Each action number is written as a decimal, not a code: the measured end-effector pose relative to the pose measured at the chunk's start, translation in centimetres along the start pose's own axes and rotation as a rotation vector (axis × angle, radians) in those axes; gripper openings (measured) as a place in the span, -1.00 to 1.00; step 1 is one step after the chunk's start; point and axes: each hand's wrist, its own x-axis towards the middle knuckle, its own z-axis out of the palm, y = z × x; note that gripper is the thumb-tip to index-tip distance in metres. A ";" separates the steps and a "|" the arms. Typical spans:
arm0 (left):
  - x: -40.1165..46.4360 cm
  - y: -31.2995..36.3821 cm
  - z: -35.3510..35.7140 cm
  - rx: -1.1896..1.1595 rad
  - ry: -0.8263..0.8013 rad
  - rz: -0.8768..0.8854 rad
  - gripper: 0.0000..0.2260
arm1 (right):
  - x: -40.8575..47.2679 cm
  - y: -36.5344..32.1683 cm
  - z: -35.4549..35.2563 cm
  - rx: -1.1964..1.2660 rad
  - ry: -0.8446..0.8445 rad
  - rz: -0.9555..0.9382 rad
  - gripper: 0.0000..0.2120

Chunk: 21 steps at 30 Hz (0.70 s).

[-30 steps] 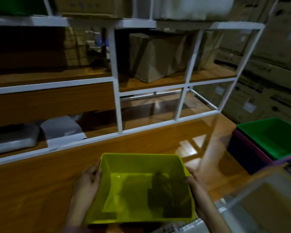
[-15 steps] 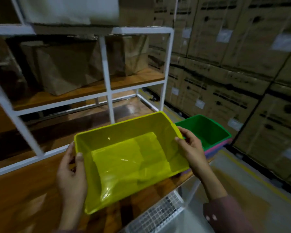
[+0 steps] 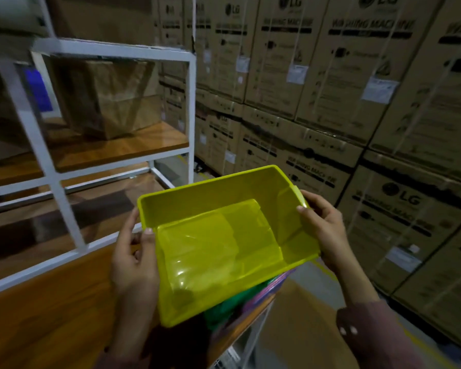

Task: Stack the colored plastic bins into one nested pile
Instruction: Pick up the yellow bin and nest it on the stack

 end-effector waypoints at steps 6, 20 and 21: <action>-0.6 -1.3 5.0 0.046 0.028 -0.148 -0.56 | 4.8 5.7 -2.8 -0.022 -0.086 0.095 -0.66; -5.7 -9.9 7.6 0.887 0.085 -0.270 -0.62 | 9.8 15.5 -0.5 -0.542 -0.456 -0.007 -0.57; -5.9 -10.2 7.3 0.901 0.077 -0.297 -0.62 | 9.7 16.2 -0.2 -0.475 -0.491 0.029 -0.56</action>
